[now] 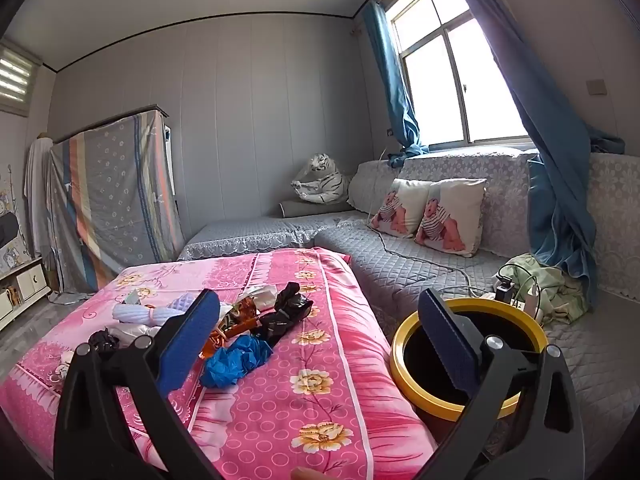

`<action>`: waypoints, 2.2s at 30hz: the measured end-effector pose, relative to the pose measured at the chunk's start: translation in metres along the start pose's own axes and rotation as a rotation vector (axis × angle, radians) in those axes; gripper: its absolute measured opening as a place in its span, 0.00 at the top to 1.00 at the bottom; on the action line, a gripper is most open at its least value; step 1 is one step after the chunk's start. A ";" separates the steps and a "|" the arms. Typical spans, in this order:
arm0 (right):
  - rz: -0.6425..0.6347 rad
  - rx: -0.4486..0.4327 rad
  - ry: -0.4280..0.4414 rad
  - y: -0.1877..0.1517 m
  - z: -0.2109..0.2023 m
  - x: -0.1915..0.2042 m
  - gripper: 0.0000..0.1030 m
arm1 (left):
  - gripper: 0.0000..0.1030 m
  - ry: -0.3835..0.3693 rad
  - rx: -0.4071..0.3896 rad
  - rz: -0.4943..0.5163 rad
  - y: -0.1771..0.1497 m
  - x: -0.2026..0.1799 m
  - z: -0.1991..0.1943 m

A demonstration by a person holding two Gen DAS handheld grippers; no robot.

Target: Collect trash

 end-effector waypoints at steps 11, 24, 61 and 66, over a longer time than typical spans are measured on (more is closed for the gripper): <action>0.002 0.005 -0.001 -0.002 0.003 0.000 0.08 | 0.07 -0.006 0.022 -0.005 -0.003 0.000 0.004; 0.002 0.007 -0.002 -0.004 0.005 0.001 0.08 | 0.07 -0.005 0.027 -0.006 -0.003 0.001 0.005; 0.015 0.028 0.010 -0.012 0.011 0.002 0.08 | 0.07 -0.012 0.050 0.001 -0.010 -0.001 0.006; 0.017 0.029 0.009 -0.012 0.011 0.002 0.08 | 0.07 -0.012 0.051 0.001 -0.010 -0.001 0.006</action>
Point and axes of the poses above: each gripper's, at about its wrist camera, not at the fingertips, and z roughly the way its jaws point, x to its left, y to its top, the point moved 2 cm from there along z, roughly the way its jaws point, and after that the axes turned 14 degrees about y, right-handed, at the moved point
